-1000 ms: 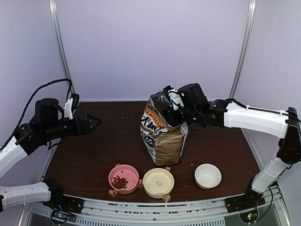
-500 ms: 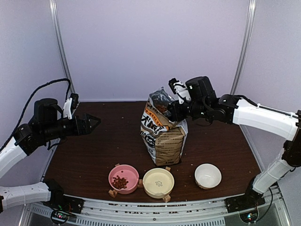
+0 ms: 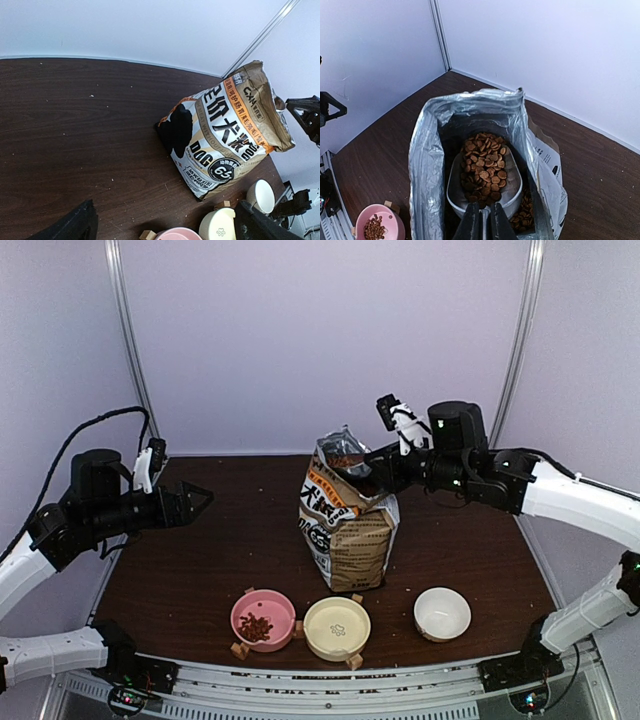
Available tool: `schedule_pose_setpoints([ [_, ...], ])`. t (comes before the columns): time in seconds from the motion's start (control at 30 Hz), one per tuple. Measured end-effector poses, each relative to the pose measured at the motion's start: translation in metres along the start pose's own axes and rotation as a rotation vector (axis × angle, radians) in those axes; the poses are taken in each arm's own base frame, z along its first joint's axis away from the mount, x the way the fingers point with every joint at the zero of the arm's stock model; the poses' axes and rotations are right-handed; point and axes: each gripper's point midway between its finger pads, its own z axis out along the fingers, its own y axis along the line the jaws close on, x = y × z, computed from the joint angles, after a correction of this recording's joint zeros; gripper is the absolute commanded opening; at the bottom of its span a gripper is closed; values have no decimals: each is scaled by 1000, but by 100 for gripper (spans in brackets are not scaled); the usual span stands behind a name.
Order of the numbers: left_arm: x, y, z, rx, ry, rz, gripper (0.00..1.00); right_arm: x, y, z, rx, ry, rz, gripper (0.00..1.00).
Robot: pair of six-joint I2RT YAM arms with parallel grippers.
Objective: Serve the pet food
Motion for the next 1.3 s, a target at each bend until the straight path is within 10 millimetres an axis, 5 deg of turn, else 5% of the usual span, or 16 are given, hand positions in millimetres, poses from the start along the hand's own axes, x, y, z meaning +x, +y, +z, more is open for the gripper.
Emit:
schedule_pose_setpoints([
  [0.37,0,0,-1,2,-3,0,98,44,5,-5,-76,-56,-44,0],
  [1.3,-1,-1,-3,6,-10,-17,98,-13,4,-89,-124,-466,-4,0],
])
